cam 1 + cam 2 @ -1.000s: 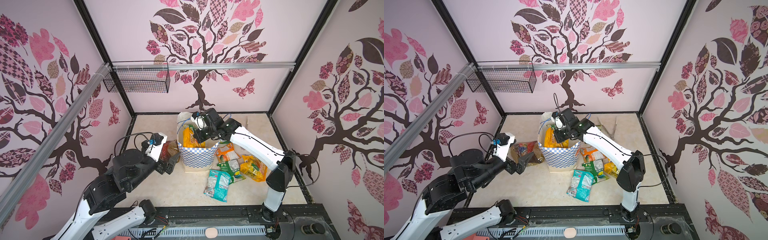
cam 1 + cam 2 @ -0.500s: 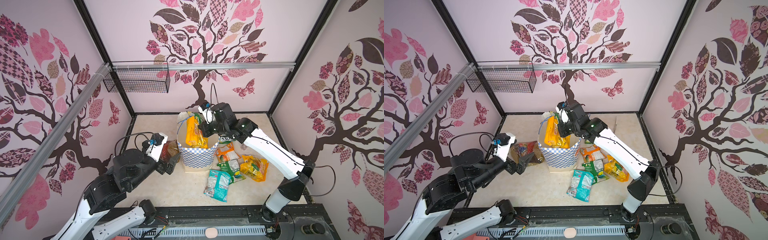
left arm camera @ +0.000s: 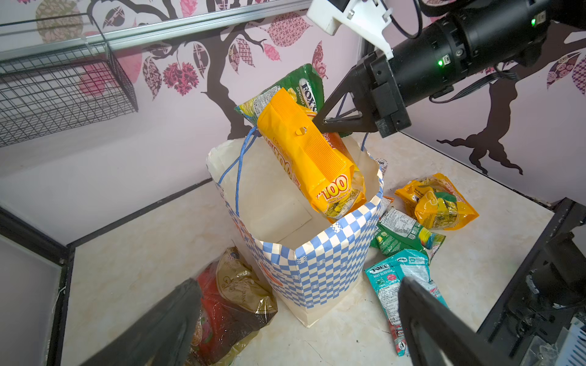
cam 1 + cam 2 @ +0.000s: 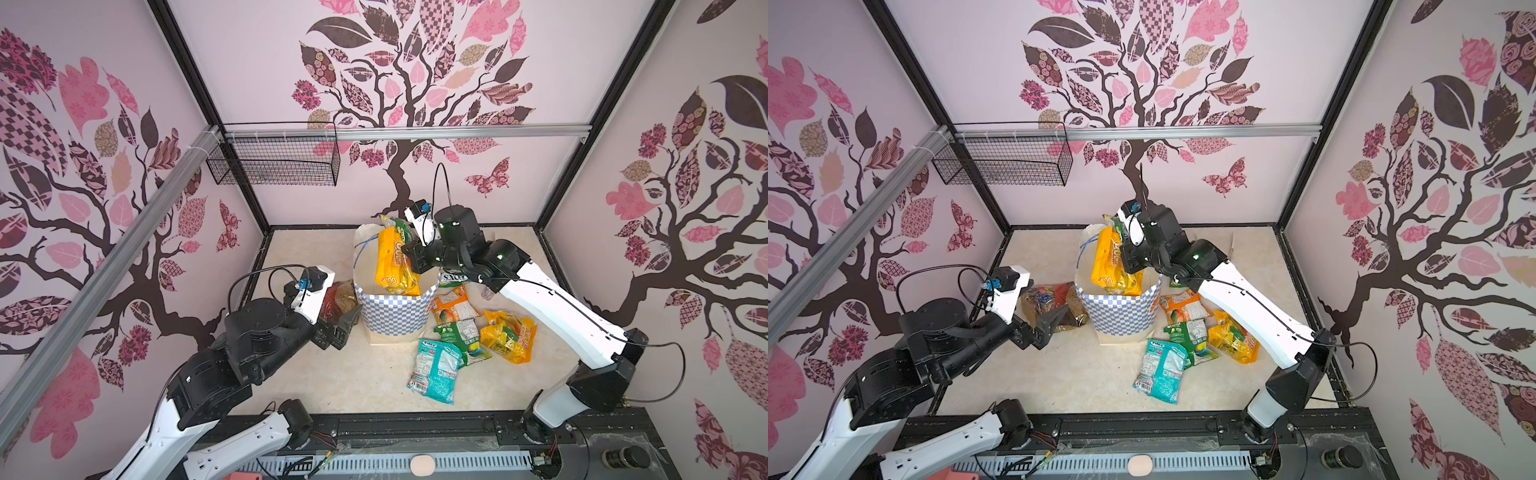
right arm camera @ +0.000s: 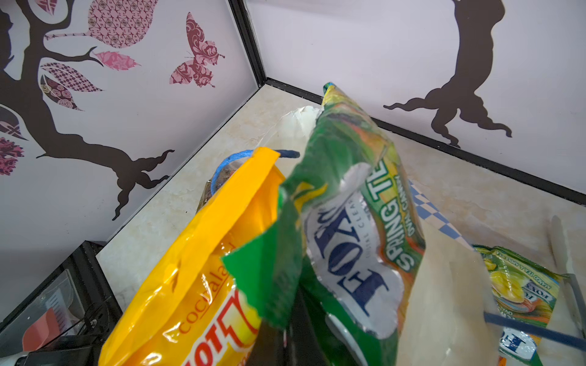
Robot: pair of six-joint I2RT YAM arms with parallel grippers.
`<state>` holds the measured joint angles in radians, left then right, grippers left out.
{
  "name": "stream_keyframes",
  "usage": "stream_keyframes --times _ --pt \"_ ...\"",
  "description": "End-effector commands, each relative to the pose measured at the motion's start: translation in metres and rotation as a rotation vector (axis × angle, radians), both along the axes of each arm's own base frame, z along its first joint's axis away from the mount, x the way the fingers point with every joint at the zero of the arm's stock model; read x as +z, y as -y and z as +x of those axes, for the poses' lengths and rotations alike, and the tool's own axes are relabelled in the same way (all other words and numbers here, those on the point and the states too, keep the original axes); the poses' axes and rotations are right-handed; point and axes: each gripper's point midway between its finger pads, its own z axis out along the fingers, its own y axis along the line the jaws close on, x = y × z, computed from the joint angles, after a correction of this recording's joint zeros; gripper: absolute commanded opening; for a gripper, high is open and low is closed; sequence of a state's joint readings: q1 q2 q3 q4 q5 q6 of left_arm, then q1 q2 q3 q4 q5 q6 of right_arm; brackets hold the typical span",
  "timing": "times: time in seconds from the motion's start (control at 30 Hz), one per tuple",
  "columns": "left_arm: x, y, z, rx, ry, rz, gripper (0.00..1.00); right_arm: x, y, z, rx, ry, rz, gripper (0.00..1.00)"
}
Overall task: Take the snacks out of the paper bag
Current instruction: Pick up the snack from the paper bag, then place the snack at the center of the table.
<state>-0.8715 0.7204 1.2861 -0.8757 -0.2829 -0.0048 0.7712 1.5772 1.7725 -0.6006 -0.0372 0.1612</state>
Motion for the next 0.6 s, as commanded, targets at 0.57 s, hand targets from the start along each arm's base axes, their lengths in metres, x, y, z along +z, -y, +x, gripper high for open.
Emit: stream_keyframes --times 0.57 --pt "0.011 -0.016 -0.021 -0.012 -0.035 -0.076 0.99 0.153 0.021 -0.055 0.095 0.215 0.39 0.0"
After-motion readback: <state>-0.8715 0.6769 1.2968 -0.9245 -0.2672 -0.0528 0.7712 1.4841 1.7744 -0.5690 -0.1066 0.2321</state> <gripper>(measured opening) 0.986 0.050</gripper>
